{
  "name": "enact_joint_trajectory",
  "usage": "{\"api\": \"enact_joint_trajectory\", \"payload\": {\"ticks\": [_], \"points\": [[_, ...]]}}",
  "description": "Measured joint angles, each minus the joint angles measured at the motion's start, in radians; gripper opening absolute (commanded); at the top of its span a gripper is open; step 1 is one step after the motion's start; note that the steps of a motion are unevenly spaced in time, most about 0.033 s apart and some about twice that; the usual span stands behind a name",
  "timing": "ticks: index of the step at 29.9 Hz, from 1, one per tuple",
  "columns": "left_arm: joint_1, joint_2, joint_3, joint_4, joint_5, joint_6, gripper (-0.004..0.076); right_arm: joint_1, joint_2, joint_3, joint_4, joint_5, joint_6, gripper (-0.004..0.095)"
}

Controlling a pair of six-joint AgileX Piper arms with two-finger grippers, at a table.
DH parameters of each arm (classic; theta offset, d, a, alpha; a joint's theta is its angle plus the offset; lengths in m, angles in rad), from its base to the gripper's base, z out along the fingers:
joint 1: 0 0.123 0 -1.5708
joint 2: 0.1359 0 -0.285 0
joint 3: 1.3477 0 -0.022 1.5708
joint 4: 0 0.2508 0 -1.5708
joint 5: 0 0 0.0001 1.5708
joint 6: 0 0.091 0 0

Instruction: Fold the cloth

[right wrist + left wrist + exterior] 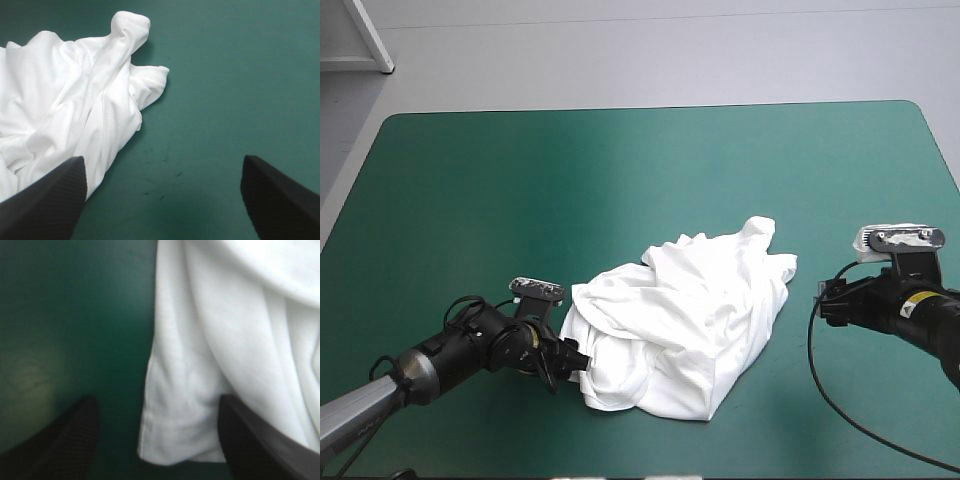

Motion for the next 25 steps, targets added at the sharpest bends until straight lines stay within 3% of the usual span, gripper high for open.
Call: {"api": "enact_joint_trajectory", "payload": {"ticks": [3, 10, 20, 25], "points": [[0.001, 0.011, 0.004, -0.030, -0.014, 0.038, 0.0382, 0.001, 0.022, -0.002, -0.001, -0.025, 0.000, 0.0796], [0.009, 0.007, 0.045, -0.041, -0.092, 0.061, -0.0003, 0.001, 0.183, -0.011, -0.011, -0.092, -0.001, 0.0796], [0.009, -0.005, 0.080, -0.081, -0.164, 0.062, -0.0008, 0.001, 0.474, -0.125, -0.012, -0.171, -0.003, 0.0794], [0.009, -0.015, 0.089, -0.086, -0.177, 0.062, -0.0010, 0.001, 0.603, -0.163, -0.009, -0.202, -0.003, 0.0712]]}}
